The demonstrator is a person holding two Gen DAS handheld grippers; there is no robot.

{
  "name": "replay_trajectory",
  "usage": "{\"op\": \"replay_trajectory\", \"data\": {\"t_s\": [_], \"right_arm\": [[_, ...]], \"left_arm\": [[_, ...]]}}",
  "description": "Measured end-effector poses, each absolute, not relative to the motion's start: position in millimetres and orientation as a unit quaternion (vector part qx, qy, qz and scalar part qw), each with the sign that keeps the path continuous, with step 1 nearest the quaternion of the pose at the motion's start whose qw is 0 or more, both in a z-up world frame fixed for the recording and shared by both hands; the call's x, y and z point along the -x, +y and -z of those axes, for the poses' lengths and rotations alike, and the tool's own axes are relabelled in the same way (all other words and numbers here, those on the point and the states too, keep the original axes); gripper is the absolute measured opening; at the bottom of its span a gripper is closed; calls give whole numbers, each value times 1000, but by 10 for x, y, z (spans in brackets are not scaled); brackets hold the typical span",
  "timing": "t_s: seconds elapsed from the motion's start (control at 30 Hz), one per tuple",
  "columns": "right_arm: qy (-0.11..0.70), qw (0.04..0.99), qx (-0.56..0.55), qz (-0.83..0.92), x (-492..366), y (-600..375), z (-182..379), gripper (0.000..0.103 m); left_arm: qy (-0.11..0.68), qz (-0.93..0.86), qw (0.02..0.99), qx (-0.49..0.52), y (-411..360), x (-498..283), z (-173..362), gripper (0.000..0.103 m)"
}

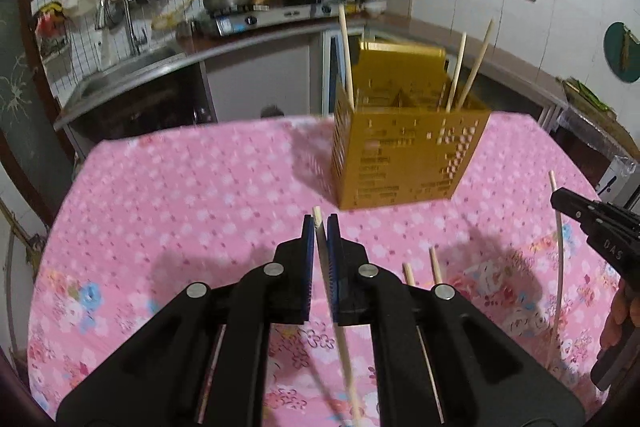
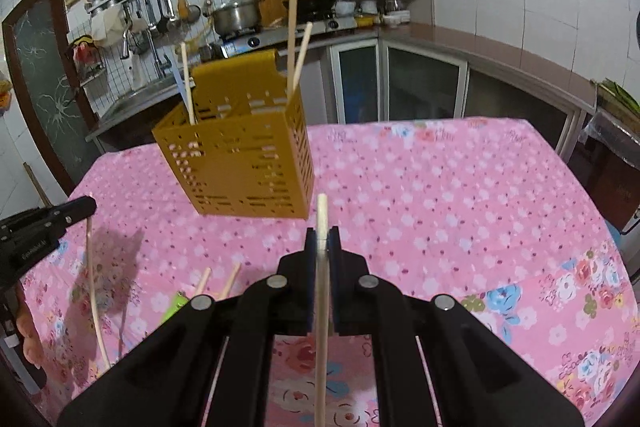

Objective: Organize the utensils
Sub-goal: 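Lift both held chopsticks and carry them over the yellow caddy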

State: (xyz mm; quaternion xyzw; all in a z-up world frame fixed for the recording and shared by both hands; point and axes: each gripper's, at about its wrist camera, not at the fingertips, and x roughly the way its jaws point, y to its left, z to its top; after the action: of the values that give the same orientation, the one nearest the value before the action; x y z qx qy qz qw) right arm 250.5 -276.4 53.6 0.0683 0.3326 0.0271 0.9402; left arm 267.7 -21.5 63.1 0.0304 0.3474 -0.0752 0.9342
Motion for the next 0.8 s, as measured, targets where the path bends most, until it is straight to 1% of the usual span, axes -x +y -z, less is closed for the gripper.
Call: {"op": "replay_trajectory", "data": {"t_s": [0.47, 0.8], "right_arm": [[267, 960, -77, -33, -2412, -2737, -857, 6], [198, 976, -87, -39, -2466, -2770, -1302, 6]], "left_arm": [[250, 92, 964, -13, -112, -2461, -1153, 3], [189, 106, 976, 6, -118, -2477, -1661, 3]]}}
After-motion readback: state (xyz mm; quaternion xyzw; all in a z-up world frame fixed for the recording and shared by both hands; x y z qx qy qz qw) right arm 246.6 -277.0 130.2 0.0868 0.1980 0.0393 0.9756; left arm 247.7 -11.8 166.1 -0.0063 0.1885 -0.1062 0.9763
